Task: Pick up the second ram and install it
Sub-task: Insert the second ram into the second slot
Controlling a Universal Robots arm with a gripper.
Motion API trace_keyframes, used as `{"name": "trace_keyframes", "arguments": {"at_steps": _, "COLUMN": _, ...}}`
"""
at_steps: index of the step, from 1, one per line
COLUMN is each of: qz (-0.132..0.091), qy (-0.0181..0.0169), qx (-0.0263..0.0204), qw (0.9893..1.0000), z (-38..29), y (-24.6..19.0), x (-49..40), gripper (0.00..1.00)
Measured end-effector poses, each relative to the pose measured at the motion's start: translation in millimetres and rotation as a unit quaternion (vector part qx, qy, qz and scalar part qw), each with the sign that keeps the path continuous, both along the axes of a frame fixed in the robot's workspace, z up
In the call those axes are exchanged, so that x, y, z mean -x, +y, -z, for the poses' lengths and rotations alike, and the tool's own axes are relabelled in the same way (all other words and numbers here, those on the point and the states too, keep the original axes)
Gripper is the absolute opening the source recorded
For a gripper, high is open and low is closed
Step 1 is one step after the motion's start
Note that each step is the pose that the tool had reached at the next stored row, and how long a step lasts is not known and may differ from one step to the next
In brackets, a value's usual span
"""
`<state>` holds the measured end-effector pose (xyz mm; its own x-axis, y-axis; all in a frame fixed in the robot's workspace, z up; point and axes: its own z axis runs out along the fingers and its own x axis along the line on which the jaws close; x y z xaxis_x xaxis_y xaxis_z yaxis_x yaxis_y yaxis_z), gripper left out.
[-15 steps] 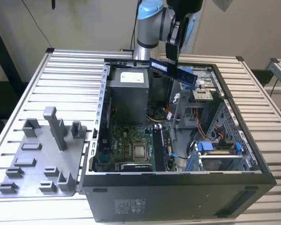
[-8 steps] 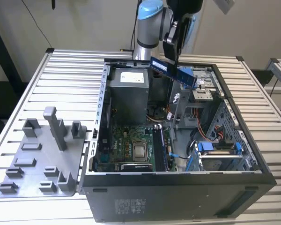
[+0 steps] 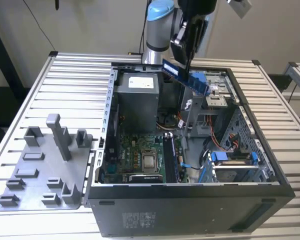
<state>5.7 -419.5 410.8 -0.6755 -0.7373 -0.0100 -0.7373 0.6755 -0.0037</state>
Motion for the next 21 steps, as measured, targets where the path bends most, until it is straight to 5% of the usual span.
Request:
{"name": "trace_keyframes", "arguments": {"at_steps": 5, "qz": 0.042, "qy": 0.0000, "qx": 0.0000, "qw": 0.9991, "z": 0.3, "y": 0.0, "x": 0.0, "gripper": 0.14}}
{"name": "trace_keyframes", "arguments": {"at_steps": 10, "qz": 0.083, "qy": 0.0000, "qx": 0.0000, "qw": 0.9965, "z": 0.6, "y": 0.0, "x": 0.0, "gripper": 0.14}}
{"name": "trace_keyframes", "arguments": {"at_steps": 15, "qz": 0.124, "qy": 0.0000, "qx": 0.0000, "qw": 0.9922, "z": 0.8, "y": 0.0, "x": 0.0, "gripper": 0.14}}
{"name": "trace_keyframes", "arguments": {"at_steps": 21, "qz": 0.172, "qy": 0.0000, "qx": 0.0001, "qw": 0.9851, "z": 1.0, "y": 0.0, "x": 0.0, "gripper": 0.14}}
